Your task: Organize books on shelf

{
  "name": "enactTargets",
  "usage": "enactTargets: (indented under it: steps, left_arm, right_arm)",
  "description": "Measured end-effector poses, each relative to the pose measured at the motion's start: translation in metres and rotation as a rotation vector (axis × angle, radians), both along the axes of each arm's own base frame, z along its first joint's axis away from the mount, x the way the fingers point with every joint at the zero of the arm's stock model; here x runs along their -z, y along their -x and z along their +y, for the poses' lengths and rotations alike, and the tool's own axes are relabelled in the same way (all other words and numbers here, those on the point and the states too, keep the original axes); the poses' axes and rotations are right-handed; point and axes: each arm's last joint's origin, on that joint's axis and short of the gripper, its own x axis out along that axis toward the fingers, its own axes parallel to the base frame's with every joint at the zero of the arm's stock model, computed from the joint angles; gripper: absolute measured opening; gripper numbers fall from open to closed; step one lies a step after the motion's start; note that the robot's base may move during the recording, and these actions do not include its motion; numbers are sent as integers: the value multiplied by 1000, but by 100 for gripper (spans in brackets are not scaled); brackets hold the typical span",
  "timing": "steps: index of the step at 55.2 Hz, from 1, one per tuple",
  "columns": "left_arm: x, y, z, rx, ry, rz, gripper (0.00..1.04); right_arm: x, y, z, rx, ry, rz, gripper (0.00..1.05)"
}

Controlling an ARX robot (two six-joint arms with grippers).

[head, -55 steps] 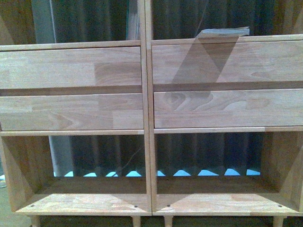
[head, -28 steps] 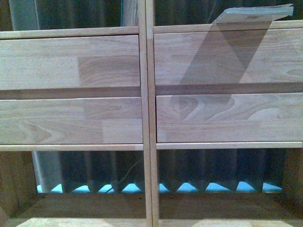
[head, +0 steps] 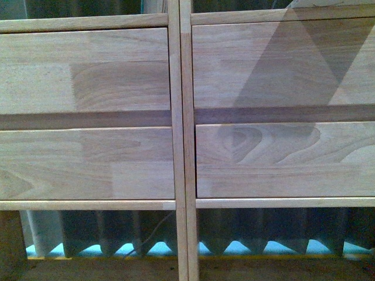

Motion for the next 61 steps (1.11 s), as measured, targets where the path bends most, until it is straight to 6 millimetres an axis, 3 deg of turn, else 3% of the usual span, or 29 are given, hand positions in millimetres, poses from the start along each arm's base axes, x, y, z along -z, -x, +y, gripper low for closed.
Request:
enactTargets:
  steps: [61]
  left_arm:
    - [0, 0, 0, -1, 0, 0, 97]
  right_arm:
    - [0, 0, 0, 0, 1, 0, 98]
